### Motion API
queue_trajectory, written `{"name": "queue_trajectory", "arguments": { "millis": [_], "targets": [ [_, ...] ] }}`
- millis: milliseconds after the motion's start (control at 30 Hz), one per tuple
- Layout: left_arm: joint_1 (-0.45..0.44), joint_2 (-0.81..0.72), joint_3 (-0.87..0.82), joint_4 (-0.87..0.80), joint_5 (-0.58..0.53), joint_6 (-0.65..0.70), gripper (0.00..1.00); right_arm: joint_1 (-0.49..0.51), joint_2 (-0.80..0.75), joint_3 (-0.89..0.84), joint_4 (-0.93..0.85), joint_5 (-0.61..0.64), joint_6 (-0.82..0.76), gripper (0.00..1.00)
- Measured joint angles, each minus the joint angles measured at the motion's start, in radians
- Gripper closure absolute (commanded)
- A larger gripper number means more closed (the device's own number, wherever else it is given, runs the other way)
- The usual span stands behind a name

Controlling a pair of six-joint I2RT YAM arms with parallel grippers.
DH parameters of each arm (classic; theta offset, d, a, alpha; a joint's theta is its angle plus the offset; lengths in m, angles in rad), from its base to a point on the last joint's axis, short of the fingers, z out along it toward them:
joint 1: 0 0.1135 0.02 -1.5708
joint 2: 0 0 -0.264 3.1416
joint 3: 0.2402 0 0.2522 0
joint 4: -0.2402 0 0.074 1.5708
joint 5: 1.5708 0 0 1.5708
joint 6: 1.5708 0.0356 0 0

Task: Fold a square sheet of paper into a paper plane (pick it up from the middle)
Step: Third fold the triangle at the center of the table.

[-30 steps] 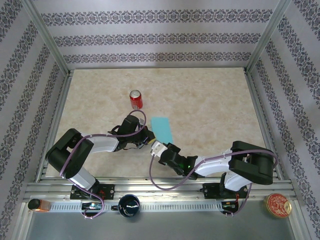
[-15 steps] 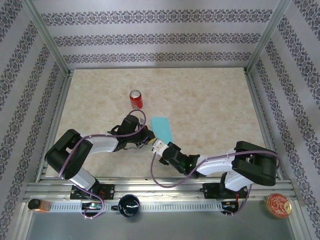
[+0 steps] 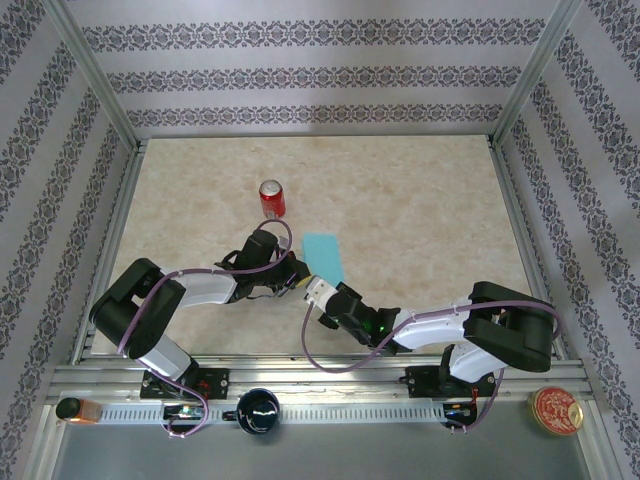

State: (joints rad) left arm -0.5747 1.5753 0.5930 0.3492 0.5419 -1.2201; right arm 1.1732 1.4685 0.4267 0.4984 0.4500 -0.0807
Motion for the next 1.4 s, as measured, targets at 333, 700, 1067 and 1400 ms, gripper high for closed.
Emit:
{"name": "queue_trajectory", "arguments": {
  "millis": [333, 700, 1067, 1400],
  "targets": [
    [-0.001, -0.046, 0.000, -0.050, -0.003, 0.009, 1.00, -0.028, -0.006, -0.013, 0.001, -0.087, 0.027, 1.00],
    [-0.001, -0.101, 0.012, -0.160, -0.048, 0.048, 0.56, -0.109, -0.060, -0.043, 0.000, -0.227, 0.096, 1.00],
    [0.055, -0.204, 0.152, -0.396, -0.080, 0.221, 0.56, -0.303, -0.100, -0.040, -0.001, -0.669, 0.345, 1.00],
    [0.073, -0.048, 0.426, -0.569, -0.017, 0.437, 0.67, -0.367, -0.100, -0.025, -0.001, -0.904, 0.451, 1.00]
  ]
}}
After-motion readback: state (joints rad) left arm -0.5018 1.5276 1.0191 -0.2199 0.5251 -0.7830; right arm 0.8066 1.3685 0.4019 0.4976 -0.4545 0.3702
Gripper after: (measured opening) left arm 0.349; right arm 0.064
